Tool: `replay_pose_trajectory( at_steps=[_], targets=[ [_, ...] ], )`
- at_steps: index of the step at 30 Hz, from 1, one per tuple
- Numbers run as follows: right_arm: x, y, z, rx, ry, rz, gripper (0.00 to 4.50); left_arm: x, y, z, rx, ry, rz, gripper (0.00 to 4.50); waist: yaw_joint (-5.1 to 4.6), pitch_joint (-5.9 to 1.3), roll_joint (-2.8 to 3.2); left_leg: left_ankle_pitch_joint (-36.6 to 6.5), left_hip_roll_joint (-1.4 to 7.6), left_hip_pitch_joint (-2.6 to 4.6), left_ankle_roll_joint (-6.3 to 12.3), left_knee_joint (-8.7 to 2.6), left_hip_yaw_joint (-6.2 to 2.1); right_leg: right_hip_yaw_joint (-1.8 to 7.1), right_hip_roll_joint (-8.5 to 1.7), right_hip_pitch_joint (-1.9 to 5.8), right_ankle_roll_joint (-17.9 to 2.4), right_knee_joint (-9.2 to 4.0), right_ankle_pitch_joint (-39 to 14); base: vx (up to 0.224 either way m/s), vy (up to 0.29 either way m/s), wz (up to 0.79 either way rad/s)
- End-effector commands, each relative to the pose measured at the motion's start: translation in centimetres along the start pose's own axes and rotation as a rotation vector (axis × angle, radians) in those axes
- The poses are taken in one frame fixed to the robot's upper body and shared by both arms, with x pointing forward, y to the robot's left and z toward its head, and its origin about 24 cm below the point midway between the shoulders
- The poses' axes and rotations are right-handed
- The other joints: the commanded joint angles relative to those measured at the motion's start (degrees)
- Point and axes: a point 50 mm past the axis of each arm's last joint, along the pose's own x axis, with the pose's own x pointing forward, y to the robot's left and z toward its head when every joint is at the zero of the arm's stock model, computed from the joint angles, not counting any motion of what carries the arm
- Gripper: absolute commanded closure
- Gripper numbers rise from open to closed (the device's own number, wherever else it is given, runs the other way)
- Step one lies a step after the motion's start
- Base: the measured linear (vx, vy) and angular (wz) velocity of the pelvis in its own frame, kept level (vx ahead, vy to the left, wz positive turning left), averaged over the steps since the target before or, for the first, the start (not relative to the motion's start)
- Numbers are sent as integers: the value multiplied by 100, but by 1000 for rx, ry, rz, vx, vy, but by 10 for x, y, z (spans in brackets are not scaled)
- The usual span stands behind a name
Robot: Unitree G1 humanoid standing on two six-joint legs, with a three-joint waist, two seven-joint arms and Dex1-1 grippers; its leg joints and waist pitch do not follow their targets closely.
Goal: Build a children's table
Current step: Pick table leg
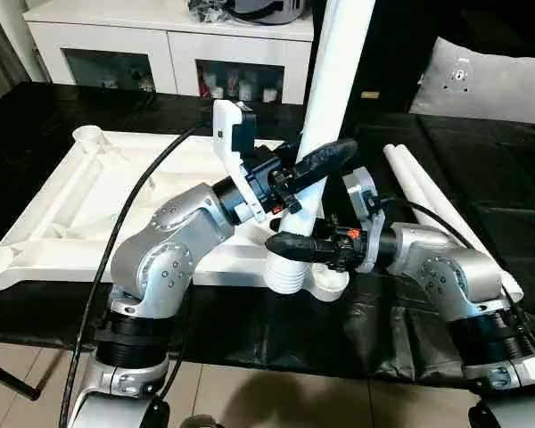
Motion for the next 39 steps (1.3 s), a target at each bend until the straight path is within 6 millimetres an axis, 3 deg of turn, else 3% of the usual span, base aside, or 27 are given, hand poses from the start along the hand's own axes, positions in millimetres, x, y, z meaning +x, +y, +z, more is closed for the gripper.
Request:
replay_pose_trajectory(
  at_steps=[1,3,6,7,8,15,25,30,31,32,35,39],
  targets=[
    [1,-1,3,18,-2,-4,260,5,-3,2,27,2,-15,268,7,-413,-84,-376,236,0,284,-336,-12,271,-461,356,-819,-402,-1258,0,0,0],
    [0,-2,2,9,6,-12,260,6,-2,0,23,8,-7,268,1,-414,-108,-369,242,2,283,-336,-9,273,-463,357,-814,-399,-1256,0,0,0],
    [1,-2,1,3,5,-18,260,7,-1,-1,11,17,25,268,4,-419,-96,-352,244,4,281,-330,-10,273,-465,356,-818,-393,-1230,0,0,0],
    [2,-2,0,-3,4,-29,260,9,-1,-3,2,27,23,212,0,-416,-98,-354,244,5,280,-334,-11,272,-464,354,-815,-395,-1244,0,0,0],
    [2,-2,0,-5,4,-33,261,9,-1,-3,-1,30,20,198,-2,-415,-100,-357,240,1,282,-331,-9,272,-464,355,-812,-399,-1256,0,0,0],
    [9,-12,-8,-42,21,-181,261,14,-19,-9,1,76,-90,148,-6,-416,-56,-388,243,6,181,-343,-17,272,-471,339,-792,-397,-1293,0,0,0],
    [18,-19,-5,-104,-57,-291,262,19,-31,-12,2,86,-150,67,-25,-415,-49,-491,248,14,151,-355,-16,280,-469,345,-837,-388,-1188,0,0,0],
    [18,-21,-6,-93,-110,-307,262,18,-28,-7,-38,33,-124,61,-27,-416,-39,-490,247,16,173,-352,-15,280,-464,352,-877,-381,-1092,0,0,0],
    [17,-22,-6,-93,-115,-325,262,17,-27,-5,-55,11,-114,34,-30,-413,-45,-476,243,9,172,-352,-13,282,-461,355,-887,-379,-1070,0,0,0],
    [16,-23,-6,-94,-131,-342,262,17,-25,-2,-72,-22,-101,27,-26,-414,-9,-486,242,8,158,-351,-15,283,-464,352,-911,-384,-1054,0,0,0],
    [12,-26,-4,-98,-170,-408,262,14,-21,5,-124,-93,-87,21,-14,-417,-25,-523,241,21,100,-352,-9,281,-466,346,-985,-380,-1079,0,0,0],
    [9,-27,-10,-98,-115,-440,262,8,-15,13,-106,-152,-53,0,-35,-403,-13,-602,228,12,132,-360,-13,275,-440,365,-867,-407,-1185,0,0,0]
  ],
)
